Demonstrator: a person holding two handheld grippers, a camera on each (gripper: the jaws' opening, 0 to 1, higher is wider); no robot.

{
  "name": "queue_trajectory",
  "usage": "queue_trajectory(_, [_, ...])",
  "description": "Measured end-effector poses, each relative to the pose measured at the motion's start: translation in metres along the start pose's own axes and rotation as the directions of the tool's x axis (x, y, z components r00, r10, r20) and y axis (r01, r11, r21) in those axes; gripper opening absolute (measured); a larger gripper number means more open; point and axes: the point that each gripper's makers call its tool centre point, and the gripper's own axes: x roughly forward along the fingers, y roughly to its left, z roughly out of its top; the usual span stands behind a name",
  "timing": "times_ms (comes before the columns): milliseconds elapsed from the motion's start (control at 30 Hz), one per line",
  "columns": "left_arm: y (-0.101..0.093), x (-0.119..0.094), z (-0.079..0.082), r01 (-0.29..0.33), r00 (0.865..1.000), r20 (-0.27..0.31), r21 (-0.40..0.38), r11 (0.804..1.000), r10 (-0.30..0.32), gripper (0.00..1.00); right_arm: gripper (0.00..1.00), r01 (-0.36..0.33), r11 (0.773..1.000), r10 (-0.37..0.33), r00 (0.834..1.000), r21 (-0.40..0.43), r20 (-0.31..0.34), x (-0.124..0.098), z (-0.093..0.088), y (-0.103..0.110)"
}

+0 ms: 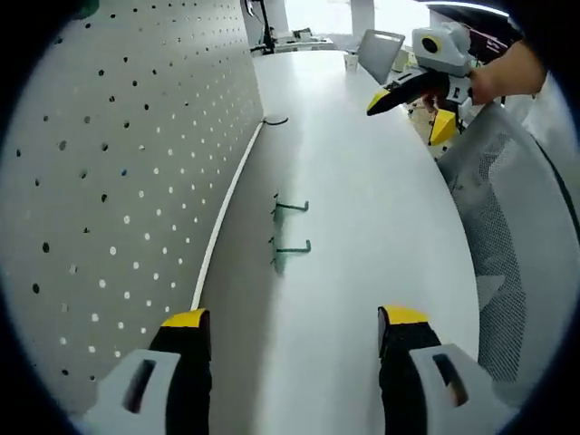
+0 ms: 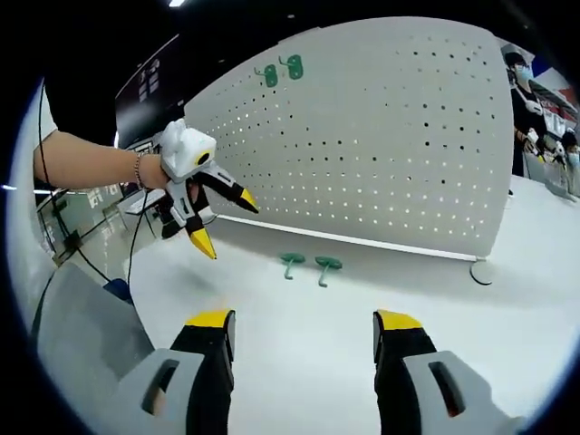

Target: Insert the hook assembly into the mounting plate slot until the hook locks in place.

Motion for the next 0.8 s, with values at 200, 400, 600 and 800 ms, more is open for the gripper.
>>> queue_trajectory(200, [0.003, 0.006, 0.001, 0.019, 1.000, -0.016, 0.015, 1.000, -0.019, 0.77, 0.60, -0.006, 1.000, 0.006, 1.000, 0.001, -0.006, 0.000, -0.002, 0.001])
queue_trajectory(400, [0.007, 0.015, 0.004, 0.042, 0.999, -0.025, 0.015, 0.999, -0.042, 0.76, 0.60, -0.008, 1.000, 0.008, 1.000, 0.003, -0.015, 0.000, -0.005, 0.002])
queue_trajectory(600, [0.009, 0.022, 0.004, 0.062, 0.997, -0.053, 0.043, 0.997, -0.060, 0.77, 0.61, -0.004, 1.000, 0.004, 1.000, 0.001, -0.023, -0.002, -0.006, 0.001])
queue_trajectory(800, [0.010, 0.027, 0.009, 0.076, 0.996, -0.055, 0.049, 0.996, -0.074, 0.77, 0.61, -0.008, 1.000, 0.008, 1.000, 0.003, -0.029, -0.002, -0.008, 0.002])
